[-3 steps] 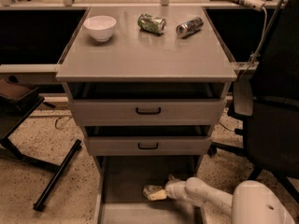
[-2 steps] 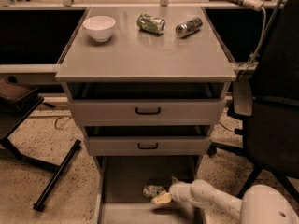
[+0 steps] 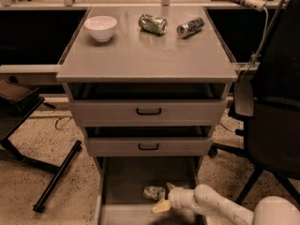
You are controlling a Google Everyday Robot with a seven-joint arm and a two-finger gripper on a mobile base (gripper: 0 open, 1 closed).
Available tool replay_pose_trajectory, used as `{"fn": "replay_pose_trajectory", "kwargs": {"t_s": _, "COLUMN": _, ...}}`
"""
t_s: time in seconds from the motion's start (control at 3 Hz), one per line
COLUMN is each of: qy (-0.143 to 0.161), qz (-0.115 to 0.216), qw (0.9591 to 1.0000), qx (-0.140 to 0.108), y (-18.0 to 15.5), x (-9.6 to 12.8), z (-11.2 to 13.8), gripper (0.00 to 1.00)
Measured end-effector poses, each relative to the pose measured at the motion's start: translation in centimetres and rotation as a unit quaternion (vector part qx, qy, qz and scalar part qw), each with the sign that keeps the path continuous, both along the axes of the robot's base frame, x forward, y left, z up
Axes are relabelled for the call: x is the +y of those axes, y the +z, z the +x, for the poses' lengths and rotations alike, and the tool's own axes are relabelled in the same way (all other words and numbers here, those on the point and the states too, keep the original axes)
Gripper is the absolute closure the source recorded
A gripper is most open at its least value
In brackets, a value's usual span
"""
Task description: Pick 7up can from bottom drawer and place on counter
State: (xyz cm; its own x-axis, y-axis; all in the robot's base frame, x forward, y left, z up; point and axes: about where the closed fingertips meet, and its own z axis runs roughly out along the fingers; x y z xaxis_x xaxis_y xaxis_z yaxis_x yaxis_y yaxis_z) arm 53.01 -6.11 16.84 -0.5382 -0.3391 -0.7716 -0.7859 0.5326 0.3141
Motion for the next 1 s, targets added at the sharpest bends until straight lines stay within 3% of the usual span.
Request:
{"fn": "replay_pose_trajectory", "kwargs": {"t_s": 0.33, "qy": 0.025, "qz": 0.027, "qw": 0.9993, "qx": -0.004, "y": 1.0, "x": 2.8, "z": -0.3, "gripper": 0.00}}
{"fn": "replay_pose_trajectory", "kwargs": {"t_s": 0.67, "qy": 0.025, "qz": 0.027, "qw": 0.9993, "qx": -0.004, "y": 1.0, "x": 2.8, "z": -0.3, "gripper": 0.00}}
{"fn": "replay_pose_trajectory", "kwargs": {"t_s": 1.0, "qy": 0.007, "qz": 0.027, "qw": 0.9996, "qx": -0.012, "y": 0.7, "x": 3.3, "z": 0.8, "gripper": 0.00}}
